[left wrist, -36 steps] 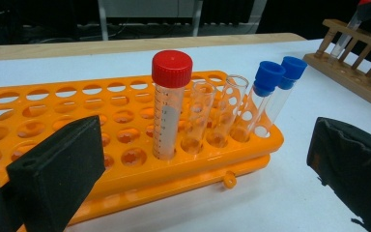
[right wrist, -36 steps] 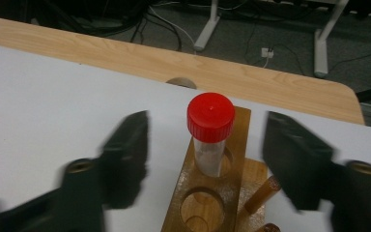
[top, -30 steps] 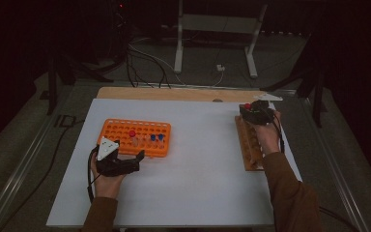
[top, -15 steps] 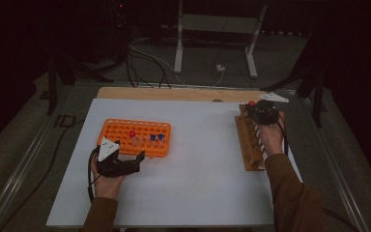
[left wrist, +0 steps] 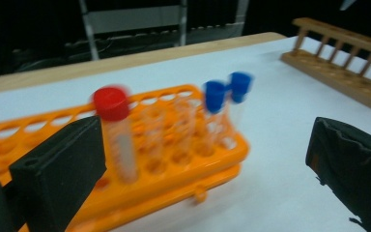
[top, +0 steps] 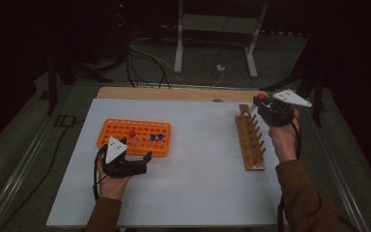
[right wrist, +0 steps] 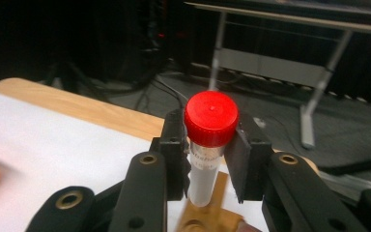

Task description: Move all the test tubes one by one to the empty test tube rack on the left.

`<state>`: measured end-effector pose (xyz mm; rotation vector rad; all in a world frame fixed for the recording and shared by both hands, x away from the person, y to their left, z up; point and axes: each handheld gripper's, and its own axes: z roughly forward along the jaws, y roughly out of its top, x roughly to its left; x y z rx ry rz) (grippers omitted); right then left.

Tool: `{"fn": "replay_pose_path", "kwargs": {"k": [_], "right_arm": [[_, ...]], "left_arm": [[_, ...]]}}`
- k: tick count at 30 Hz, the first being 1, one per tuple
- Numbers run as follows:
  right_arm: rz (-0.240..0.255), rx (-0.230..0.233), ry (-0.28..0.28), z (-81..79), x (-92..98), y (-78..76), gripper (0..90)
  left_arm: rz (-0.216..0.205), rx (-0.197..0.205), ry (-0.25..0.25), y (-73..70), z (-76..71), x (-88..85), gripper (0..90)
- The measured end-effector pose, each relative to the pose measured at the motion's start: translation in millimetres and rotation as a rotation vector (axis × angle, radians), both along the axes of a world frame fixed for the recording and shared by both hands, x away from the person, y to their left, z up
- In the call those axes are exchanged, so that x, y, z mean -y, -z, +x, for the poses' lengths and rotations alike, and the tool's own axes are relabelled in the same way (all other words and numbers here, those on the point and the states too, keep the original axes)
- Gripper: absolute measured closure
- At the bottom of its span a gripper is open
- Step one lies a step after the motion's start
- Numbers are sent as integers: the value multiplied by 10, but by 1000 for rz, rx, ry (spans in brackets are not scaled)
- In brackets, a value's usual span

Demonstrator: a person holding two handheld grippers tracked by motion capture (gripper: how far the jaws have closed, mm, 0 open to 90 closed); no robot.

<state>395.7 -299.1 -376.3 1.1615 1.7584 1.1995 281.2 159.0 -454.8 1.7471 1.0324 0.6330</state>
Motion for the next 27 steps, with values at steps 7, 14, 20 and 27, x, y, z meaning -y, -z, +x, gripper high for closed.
{"fn": "replay_pose_path", "kwargs": {"k": [7,14,20,27], "right_arm": [[23,-19,-175,-281,-308,-3,711],[86,-81,-354,-551,-753,165,711],[153,-169,-500,-697,-1125,284,710],[144,-212,-589,-796,-1427,344,709]], "left_arm": [[22,38,92,-129,-44,311,49],[40,33,186,-136,-17,684,70],[80,28,247,-128,15,955,112],[92,28,270,-120,17,1106,296]]}}
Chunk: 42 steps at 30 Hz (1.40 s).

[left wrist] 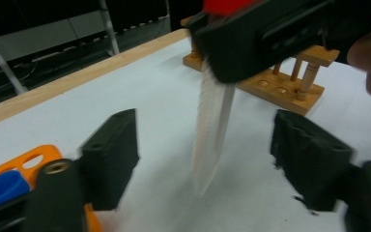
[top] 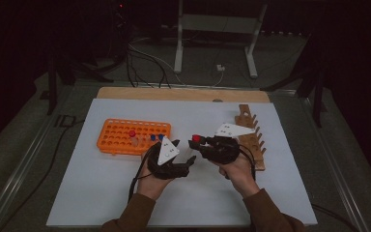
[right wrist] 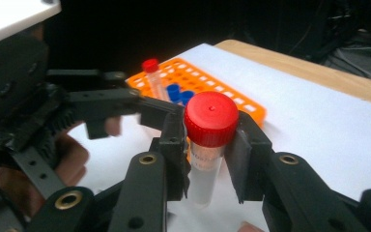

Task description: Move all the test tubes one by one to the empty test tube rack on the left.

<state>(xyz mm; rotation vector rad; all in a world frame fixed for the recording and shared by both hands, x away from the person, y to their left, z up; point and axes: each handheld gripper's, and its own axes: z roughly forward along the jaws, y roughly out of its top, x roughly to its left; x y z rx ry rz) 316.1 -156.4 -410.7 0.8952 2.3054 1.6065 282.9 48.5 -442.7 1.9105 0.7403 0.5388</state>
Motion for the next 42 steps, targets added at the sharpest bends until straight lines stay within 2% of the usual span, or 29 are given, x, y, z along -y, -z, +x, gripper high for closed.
{"fn": "replay_pose_path", "kwargs": {"k": [6,10,13,14,18,21,25,27,33,36,42], "right_arm": [[0,-9,-32,-31,-73,17,709],[3,-16,-39,-39,-70,33,710],[-2,-16,-43,-45,-56,42,703],[1,-16,-45,-47,-46,44,674],[22,-14,-29,-53,63,29,461],[7,14,12,-57,173,24,345],[-41,43,101,-36,321,67,216],[-80,56,151,-24,385,106,150],[-164,73,242,-29,553,196,35],[-183,71,273,-23,642,223,21],[-191,70,317,-56,818,254,15]], "left_arm": [[17,17,26,5,-11,3,555],[24,11,39,15,-13,2,723],[28,10,50,21,-24,10,739],[31,12,46,21,-27,7,741],[27,2,22,29,-12,-84,743],[-1,-11,-4,35,-8,-197,743],[-17,-15,-35,33,-20,-334,743],[-23,-14,-46,30,-31,-399,743],[-35,-13,-89,10,-60,-611,743],[-45,-6,-115,-11,-75,-723,743],[-53,17,-183,-36,-93,-974,743]]}}
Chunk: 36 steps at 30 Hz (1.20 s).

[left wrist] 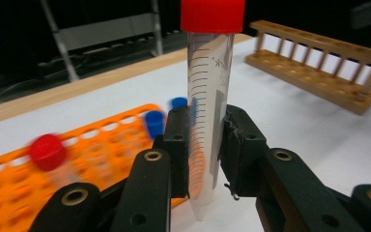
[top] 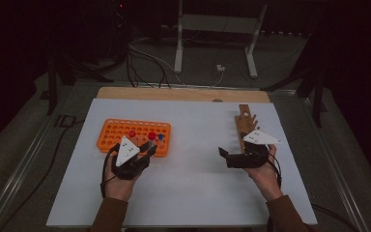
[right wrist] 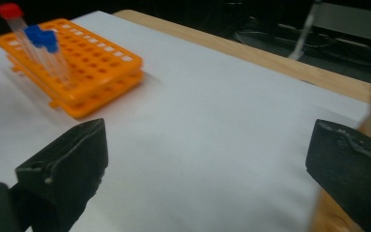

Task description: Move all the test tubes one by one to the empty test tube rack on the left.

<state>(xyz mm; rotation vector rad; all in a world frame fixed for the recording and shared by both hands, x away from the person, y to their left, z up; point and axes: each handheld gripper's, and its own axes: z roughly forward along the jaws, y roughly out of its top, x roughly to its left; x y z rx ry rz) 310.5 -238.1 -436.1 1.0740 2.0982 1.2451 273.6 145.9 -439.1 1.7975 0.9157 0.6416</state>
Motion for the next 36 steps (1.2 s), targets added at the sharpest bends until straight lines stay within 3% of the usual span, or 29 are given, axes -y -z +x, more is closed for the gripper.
{"fn": "replay_pose_path", "kwargs": {"k": [11,21,31,36], "right_arm": [[17,-7,43,-87,216,82,15],[25,4,41,-112,214,70,15],[31,3,37,-128,217,76,15],[32,0,37,-136,221,80,15]], "left_arm": [[-37,28,-170,67,86,-460,743],[-3,33,-262,201,305,-528,743],[-76,7,-294,367,466,-585,741],[-55,-48,-259,480,468,-585,740]]}}
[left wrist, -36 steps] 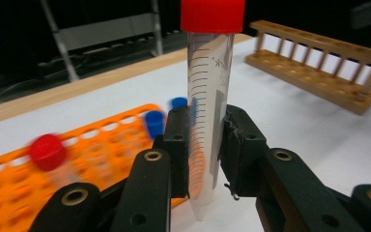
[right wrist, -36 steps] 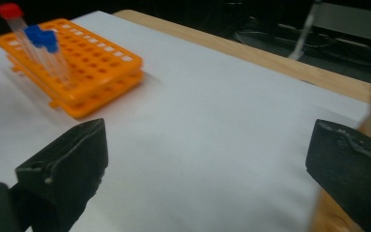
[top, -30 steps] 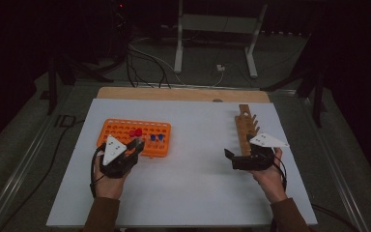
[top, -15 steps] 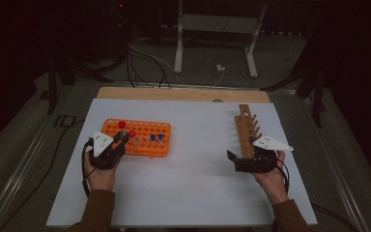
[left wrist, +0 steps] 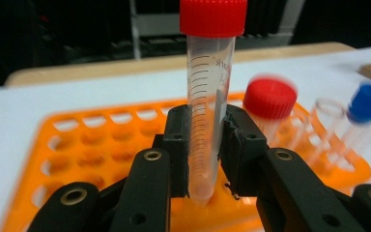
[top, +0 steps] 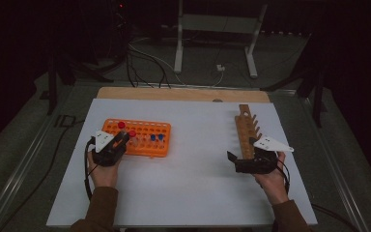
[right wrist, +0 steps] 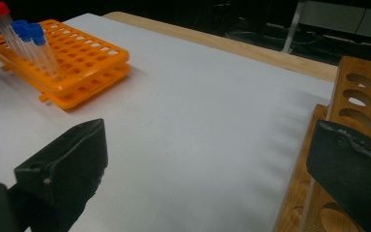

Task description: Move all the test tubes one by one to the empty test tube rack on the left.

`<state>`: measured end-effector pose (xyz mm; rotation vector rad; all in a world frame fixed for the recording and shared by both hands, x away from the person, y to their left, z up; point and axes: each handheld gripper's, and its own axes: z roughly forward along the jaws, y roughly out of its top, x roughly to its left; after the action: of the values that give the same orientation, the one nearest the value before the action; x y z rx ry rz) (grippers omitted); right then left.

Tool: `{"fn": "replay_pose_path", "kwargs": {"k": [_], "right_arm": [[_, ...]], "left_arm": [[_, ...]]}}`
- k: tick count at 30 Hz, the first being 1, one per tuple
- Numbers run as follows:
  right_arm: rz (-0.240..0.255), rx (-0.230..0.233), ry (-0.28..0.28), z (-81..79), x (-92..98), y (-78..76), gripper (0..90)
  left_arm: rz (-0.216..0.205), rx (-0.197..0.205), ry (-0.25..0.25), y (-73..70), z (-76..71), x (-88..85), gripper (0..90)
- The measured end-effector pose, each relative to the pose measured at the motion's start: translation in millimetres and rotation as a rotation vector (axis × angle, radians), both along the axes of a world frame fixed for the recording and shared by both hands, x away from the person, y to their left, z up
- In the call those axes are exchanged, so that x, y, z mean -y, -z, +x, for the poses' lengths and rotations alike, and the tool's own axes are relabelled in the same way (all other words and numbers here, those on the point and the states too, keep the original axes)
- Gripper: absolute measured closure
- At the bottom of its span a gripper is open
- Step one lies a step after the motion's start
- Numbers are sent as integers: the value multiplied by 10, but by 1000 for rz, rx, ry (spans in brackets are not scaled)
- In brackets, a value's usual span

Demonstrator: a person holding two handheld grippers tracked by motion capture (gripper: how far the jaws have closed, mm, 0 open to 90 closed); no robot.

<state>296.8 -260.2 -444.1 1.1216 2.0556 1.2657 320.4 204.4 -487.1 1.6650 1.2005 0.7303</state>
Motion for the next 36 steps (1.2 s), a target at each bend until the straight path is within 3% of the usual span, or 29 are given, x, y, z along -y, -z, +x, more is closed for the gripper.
{"fn": "replay_pose_path", "kwargs": {"k": [4,6,10,11,13,17,21,27,33,36], "right_arm": [[-4,-2,-1,-8,-2,7,15],[-4,-3,-1,-9,0,10,15],[-1,-6,3,-19,19,21,15],[0,-6,4,-22,29,26,15],[6,-7,8,-34,54,35,15],[23,11,14,-78,121,70,15],[35,36,16,-117,171,112,15],[73,93,30,-159,225,135,15],[94,106,19,-170,262,165,15],[99,109,21,-176,286,181,14]], "left_arm": [[76,-80,26,112,41,30,740],[104,-98,38,138,56,43,740],[53,-120,45,136,68,-18,694],[58,-132,26,135,65,-30,627],[29,-132,9,123,30,-83,511],[-12,-105,-22,39,-105,-197,362],[-42,-50,-12,-115,-277,-275,254],[-62,0,21,-241,-511,-326,157],[-91,25,33,-309,-656,-366,29],[-97,47,37,-344,-719,-382,5]]}}
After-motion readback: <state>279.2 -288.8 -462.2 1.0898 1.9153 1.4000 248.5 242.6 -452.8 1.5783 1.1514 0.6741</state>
